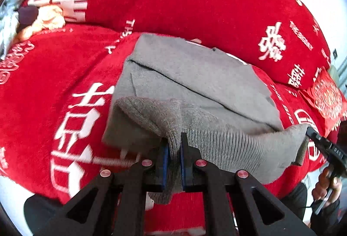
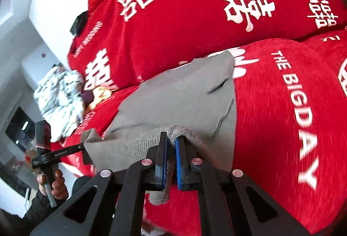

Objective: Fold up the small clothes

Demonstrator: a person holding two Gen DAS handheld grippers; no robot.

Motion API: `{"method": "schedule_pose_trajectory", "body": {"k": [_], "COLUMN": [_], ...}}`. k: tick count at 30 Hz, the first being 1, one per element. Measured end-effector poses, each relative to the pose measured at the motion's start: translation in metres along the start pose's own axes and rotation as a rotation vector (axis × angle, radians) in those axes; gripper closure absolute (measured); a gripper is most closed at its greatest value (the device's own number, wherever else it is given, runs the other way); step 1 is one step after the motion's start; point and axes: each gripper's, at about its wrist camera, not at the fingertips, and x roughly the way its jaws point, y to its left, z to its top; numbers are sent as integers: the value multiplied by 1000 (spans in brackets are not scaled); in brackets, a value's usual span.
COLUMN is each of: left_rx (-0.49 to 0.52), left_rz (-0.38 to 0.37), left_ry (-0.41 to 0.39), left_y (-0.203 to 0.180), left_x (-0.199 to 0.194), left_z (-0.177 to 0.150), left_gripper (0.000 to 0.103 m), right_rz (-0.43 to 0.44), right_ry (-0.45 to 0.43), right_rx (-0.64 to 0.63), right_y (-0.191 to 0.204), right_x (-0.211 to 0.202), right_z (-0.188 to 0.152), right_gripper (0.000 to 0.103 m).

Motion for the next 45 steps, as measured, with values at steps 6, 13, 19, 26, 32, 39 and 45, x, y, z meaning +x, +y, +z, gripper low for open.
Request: {"method": "schedule_pose_trajectory", "body": {"k": [6,13,19,26,32,39,45], "left_rx": [-81,-137,-74,-68,-45,-62,-59], "left_rz": [-13,-70,-62,-63,-45,-82,-111], "left_ry": [77,21,53,74,97,52,-36], "left_y": [19,29,16,0,2,7,0], "left_x": [38,10,13,27,25,-2,-32], "left_z": [0,-14,-24,-24,-21,-20,1], "left_gripper": [92,20,20,20,95,96,96], "right_rz": [-64,-46,-30,-7,35,93,177], "right_ry": [80,86,63,108,168,119,26], "right_rx": [14,85,78,59,58,-8,50], "right_y": [-12,-26,-19,-10,-6,10,14], "right_x": [42,39,19,30,50,20,-3], "right_z": [4,-11,-34,-40,-38,-34,-4], "right_gripper": [96,80,45,45,87,94,95]}}
